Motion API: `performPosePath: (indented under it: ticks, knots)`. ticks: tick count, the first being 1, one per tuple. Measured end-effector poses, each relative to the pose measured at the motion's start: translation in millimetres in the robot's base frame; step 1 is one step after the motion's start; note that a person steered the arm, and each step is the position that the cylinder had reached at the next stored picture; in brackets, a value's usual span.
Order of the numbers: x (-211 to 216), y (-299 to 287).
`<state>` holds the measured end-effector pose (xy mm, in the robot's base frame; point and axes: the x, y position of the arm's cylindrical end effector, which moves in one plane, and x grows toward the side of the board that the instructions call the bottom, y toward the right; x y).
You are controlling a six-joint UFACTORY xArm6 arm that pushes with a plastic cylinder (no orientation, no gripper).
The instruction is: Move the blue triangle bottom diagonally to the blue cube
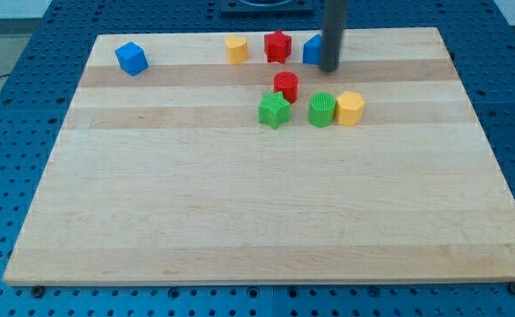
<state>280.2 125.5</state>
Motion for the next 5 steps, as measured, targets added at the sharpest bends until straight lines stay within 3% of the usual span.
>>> performPosePath:
  ticks: [1,2,3,5]
  knots:
    - [-37,43]
    - [-41,-17]
    - [-1,-93]
    - [37,-189]
